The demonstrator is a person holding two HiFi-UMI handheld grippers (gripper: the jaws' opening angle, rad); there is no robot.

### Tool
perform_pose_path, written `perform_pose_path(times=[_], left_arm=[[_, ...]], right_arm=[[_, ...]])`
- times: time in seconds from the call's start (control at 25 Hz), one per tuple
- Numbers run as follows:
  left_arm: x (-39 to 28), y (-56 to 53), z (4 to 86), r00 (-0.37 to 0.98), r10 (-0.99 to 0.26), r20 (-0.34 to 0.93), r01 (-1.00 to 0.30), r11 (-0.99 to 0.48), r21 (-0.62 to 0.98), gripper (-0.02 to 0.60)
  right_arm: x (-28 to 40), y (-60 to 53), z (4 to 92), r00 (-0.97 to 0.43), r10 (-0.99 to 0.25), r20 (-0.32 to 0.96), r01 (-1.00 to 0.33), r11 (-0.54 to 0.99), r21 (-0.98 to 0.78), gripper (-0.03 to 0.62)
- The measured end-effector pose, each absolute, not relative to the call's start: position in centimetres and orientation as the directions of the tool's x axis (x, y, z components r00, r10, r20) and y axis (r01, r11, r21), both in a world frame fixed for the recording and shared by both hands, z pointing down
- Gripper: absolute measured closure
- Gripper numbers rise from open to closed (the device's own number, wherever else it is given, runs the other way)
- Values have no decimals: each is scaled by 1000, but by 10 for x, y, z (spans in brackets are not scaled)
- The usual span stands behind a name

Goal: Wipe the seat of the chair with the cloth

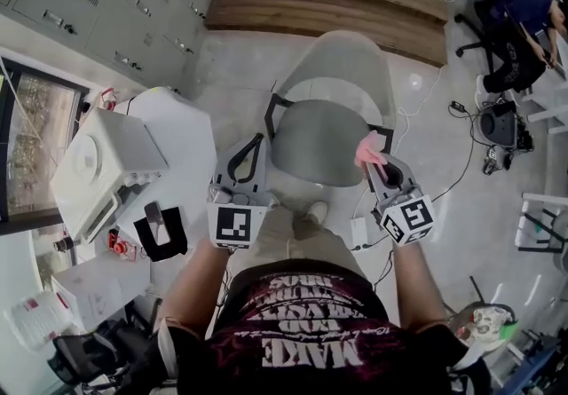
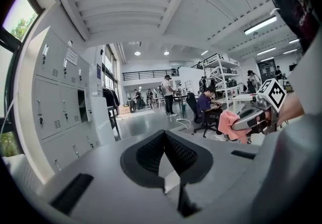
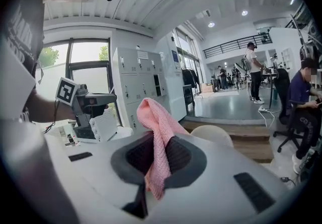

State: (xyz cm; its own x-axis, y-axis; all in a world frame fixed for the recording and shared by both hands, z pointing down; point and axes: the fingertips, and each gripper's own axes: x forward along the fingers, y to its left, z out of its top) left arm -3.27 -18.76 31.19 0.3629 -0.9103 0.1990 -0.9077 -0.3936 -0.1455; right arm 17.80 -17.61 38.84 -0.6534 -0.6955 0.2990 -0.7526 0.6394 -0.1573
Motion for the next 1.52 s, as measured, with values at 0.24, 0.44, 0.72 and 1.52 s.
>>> perform_pose_path(times=[0.24, 0.44, 0.72, 1.52], left_arm=[[-43, -205, 348, 352, -902, 249, -887, -407, -218, 575], [-55, -227, 390, 389, -878, 278, -877, -446, -180, 575], [-58, -268, 443, 430, -848, 310, -877, -473, -79, 575], [-88, -326, 580, 492, -745, 450, -832, -554, -6, 575]], right_arm=[[161, -212, 455, -648, -680, 344, -755, 635, -167, 562], [139, -244, 519, -627, -662, 411, -767, 618, -176, 562], [101, -278, 608, -606, -613, 507, -771, 610, -184, 562], [-3, -367, 916, -416, -340, 843, -747, 657, -104, 562]])
